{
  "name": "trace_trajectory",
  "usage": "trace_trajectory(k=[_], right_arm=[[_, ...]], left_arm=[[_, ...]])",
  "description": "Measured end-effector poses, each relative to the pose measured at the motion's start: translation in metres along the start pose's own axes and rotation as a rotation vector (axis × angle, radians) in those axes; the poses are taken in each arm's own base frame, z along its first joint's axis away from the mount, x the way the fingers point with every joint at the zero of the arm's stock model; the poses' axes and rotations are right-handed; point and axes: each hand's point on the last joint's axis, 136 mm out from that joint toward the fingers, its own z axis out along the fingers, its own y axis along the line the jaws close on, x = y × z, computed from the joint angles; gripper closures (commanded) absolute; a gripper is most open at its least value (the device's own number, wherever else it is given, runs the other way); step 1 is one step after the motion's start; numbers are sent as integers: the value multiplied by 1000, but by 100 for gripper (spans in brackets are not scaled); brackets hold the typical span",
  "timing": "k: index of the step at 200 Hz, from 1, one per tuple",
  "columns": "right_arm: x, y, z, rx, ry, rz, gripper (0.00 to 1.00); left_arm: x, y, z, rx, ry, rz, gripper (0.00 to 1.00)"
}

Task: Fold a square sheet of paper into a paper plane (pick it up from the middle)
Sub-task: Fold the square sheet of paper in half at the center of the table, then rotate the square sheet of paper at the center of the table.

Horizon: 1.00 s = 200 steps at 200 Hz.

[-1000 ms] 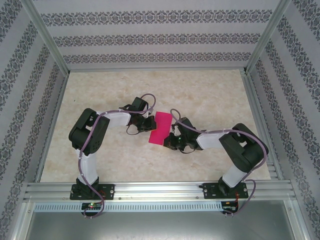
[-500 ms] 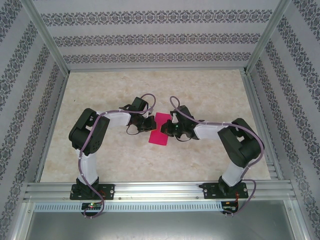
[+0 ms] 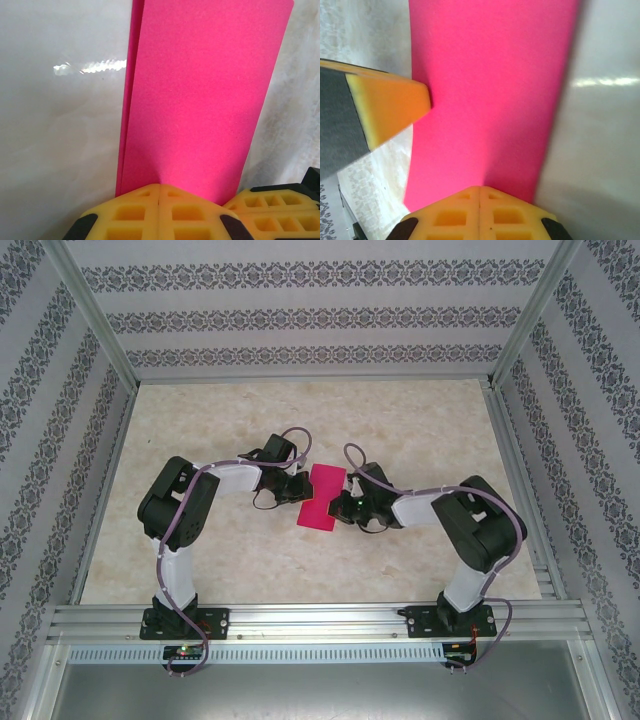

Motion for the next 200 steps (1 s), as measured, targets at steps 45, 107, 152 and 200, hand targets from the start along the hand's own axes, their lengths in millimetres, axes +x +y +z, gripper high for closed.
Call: trace_trajectory(k=[45, 107, 152, 200], right_arm=[[2, -18, -28, 49, -21, 43, 98], [-44, 36, -24, -15, -88, -28, 100], [-61, 24, 8, 47, -57, -14, 100], [-68, 4, 14, 149, -78, 15, 100]], left_arm=[[0, -1, 0, 0, -1, 0, 100], [-2, -4, -2, 1, 1, 5, 100], [-4, -7, -2, -25, 26, 43, 100], [-3, -10, -3, -53, 30, 84, 93]])
